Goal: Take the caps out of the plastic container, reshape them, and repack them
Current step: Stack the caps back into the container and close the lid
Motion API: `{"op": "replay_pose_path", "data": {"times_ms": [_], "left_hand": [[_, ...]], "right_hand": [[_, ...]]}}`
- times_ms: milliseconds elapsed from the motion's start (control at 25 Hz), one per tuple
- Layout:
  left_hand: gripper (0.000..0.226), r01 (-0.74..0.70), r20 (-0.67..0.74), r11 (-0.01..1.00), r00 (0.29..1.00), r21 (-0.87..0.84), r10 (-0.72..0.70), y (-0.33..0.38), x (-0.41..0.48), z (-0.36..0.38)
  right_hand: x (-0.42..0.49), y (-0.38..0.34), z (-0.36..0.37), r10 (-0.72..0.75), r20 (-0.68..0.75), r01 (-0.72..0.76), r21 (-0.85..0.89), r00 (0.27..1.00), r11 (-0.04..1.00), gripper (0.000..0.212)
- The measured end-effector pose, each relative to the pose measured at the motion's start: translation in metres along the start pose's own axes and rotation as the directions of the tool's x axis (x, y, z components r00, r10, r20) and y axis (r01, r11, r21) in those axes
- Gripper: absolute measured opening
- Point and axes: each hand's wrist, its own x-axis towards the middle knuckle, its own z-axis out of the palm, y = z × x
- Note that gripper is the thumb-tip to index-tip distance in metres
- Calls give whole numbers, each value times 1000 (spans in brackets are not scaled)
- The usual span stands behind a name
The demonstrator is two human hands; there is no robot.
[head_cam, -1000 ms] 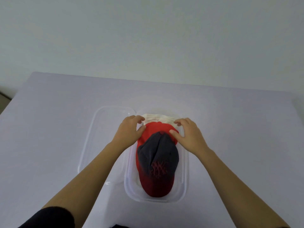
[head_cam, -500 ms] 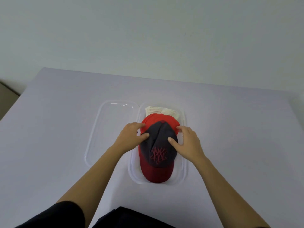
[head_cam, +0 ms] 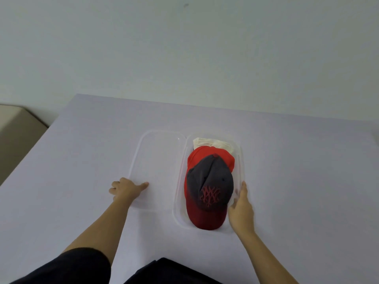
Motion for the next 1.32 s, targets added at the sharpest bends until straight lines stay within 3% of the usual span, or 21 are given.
{"op": "replay_pose_path", "data": {"times_ms": [120,200,440,600,680,760,840,920,1000,1040,1160,1320], "left_hand": [[100,10,-7,995,1000,-98,-11,-1,-1,-9],[95,-29,-6,963,1000,-270,29,-3,-1,-19],[60,-164,-30,644,976,-747,214,3,-31,-65],[52,-437,-348,588,899,-681,266,18,-80,-90],[49,-534,-459,481,845,-696,274,25,-105,-106],[46,-560,-477,335,826,-758,300,30,-129,-119],[47,-494,-394,240,843,-836,366,34,-150,-120],[53,-364,-229,236,861,-901,455,37,-159,-106],[59,-254,-64,296,846,-921,529,38,-163,-83],[59,-232,8,365,835,-901,551,39,-163,-72],[42,-273,117,590,836,-759,537,44,-161,-47],[47,-353,26,609,852,-711,523,61,-145,-24]], "right_hand": [[-3,-3,0,-6,-4,6,4,1000,1000,75],[-5,-4,-1,-13,-5,13,8,1000,1000,75],[-5,-3,0,-13,0,13,50,1000,999,75],[-4,-3,-1,1,27,-3,61,1000,998,71],[-4,-4,-1,5,8,-6,94,1000,996,61],[-9,-11,-3,-41,-91,55,156,995,986,53],[-13,-28,-13,-70,-204,138,342,976,930,49],[-15,-56,-37,-73,-151,152,626,986,765,48],[-12,-78,-63,-125,18,56,827,992,560,59],[-10,-85,-73,-154,61,36,826,986,562,66],[-6,-81,-77,-133,7,98,636,991,765,65],[-1,-55,-61,-47,-3,38,643,999,765,52]]}}
